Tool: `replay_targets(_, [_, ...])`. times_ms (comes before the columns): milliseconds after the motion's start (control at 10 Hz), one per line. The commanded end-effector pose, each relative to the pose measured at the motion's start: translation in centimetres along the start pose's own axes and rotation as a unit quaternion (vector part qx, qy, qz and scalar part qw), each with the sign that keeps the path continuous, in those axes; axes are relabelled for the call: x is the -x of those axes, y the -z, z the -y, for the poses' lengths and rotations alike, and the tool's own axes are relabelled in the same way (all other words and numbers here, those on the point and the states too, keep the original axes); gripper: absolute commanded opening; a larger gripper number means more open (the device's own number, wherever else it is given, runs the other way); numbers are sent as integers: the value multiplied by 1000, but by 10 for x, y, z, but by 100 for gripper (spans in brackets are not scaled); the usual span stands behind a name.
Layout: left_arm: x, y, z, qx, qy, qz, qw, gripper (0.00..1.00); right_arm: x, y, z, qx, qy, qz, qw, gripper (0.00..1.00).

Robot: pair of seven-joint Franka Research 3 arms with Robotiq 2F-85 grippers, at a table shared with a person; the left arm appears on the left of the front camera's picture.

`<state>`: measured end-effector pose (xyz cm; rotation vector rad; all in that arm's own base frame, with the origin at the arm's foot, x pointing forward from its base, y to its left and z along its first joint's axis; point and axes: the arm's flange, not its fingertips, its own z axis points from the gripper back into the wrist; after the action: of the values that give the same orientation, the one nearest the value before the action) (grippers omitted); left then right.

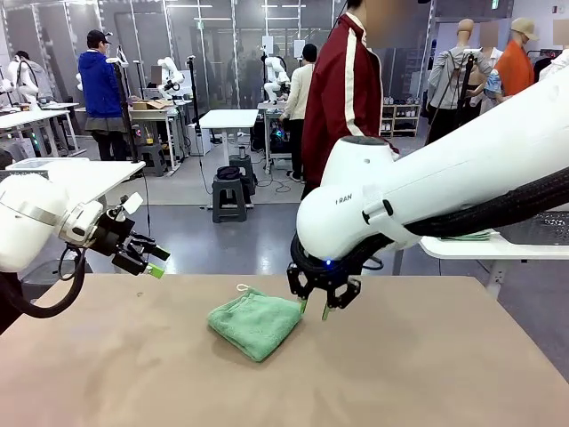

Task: Fold the towels and place them in the basket.
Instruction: Place the folded Towel with hook on the right side of the table.

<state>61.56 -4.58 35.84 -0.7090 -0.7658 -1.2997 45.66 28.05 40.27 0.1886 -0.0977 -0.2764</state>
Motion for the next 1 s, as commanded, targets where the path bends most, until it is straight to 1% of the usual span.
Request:
replay_targets(0, [-2, -1, 1, 0, 0, 1, 1000, 100, 20, 14, -3, -16, 69, -16, 997, 44])
replay_targets(200, [-2, -1, 1, 0, 0, 1, 1000, 100, 35, 30, -8, -59, 121, 8, 991, 44])
replay_targets(300, [-2, -1, 1, 0, 0, 1, 1000, 100, 40, 40, -13, -76, 132, 16, 988, 44])
replay_targets(500, [-2, -1, 1, 0, 0, 1, 1000, 100, 39, 58, -29, -78, 137, 16, 987, 44])
replay_targets(900, [-2, -1, 1, 0, 0, 1, 1000, 100, 28, 81, -57, -79, 160, 52, 983, 44])
